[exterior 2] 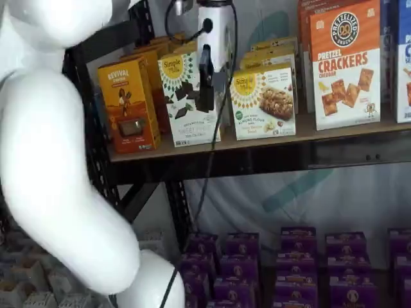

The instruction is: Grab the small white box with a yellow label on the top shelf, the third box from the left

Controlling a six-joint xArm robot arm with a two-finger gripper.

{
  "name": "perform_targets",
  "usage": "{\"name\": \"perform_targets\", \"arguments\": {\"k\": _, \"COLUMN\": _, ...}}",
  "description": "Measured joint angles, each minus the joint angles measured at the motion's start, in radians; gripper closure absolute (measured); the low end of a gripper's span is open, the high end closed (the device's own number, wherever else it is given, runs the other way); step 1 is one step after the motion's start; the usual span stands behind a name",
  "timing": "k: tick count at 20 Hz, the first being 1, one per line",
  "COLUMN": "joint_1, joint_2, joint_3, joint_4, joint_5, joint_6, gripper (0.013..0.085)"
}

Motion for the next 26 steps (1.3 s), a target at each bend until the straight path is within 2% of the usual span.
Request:
{"name": "perform_targets", "arguments": {"k": 3, "joint_1": 0.015, "joint_2": 0.022, "joint_3": -0.033, "joint_4": -0.035, "joint_5": 0.051, "joint_6": 0.006, "gripper": 0.0130}}
{"name": "perform_targets", "arguments": {"k": 11, "joint_1": 0.007, "joint_2": 0.017, "joint_3": -0.042, "joint_4": -0.041, "joint_5": 0.077, "joint_6": 0.000, "gripper": 0.0130}}
{"name": "perform_targets", "arguments": {"k": 14, "joint_1": 0.004, "joint_2": 0.003, "joint_3": -0.028, "joint_4": -0.044, "joint_5": 0.059, "joint_6": -0.005, "gripper": 0.0130}}
{"name": "perform_targets", "arguments": {"k": 20, "joint_1": -0.012, "joint_2": -0.013, "joint_3": -0.016, "joint_4": -0.018, "joint_5": 0.041, "joint_6": -0.011, "gripper": 0.0130}}
{"name": "perform_targets", "arguments": {"k": 26, "joint_1": -0.029, "joint_2": -0.023, "joint_3": -0.009, "joint_4": 0.028, "joint_5": 0.018, "joint_6": -0.010, "gripper": 0.0130}}
